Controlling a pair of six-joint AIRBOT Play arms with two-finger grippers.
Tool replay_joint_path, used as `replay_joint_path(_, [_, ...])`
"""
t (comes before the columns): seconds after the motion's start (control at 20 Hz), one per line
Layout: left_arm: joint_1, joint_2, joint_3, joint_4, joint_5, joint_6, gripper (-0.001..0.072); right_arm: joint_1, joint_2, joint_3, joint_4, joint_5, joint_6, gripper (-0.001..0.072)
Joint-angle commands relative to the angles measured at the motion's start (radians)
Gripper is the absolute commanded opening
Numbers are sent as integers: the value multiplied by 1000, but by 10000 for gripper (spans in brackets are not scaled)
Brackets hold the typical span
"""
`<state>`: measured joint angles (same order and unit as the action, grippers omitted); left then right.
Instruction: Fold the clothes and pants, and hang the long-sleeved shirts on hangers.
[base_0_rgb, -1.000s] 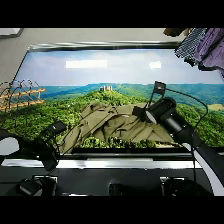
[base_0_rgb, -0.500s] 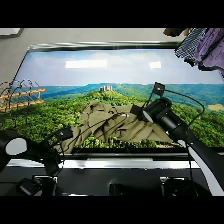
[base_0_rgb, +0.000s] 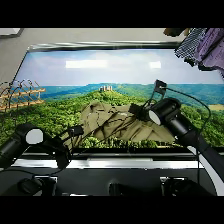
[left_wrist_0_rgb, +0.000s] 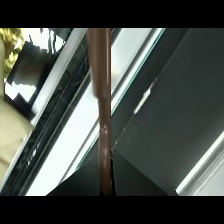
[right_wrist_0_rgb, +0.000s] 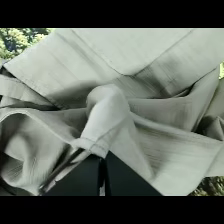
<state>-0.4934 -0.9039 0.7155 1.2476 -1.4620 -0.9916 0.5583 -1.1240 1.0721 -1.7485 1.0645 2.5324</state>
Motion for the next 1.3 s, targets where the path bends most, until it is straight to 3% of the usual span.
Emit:
replay_joint_path(0.0, [0, -35, 5, -33, 23, 53, 17, 1, 25, 1, 19, -4, -34, 21])
replay_joint_path(0.35, [-1, -67, 47, -58, 35, 122, 17, 1, 72, 10, 91, -34, -106, 21])
replay_joint_path(0.55, [-1, -134, 107, -75, 30, 208, 17, 1, 80, 95, 90, 84, -224, 21])
replay_joint_path(0.75, [0, -236, 188, -74, 36, 237, 17, 1, 80, 185, 92, 220, -302, 21])
replay_joint_path(0.9, [-1, -317, 253, -74, 53, 237, 16, 1, 80, 247, 103, 309, -304, 21])
replay_joint_path(1.1, [-5, -401, 330, -78, 76, 236, 17, 1, 88, 260, 169, 309, -280, 21])
replay_joint_path(1.25, [-24, -447, 364, -77, 76, 228, 18, 1, 88, 260, 128, 298, -258, 21])
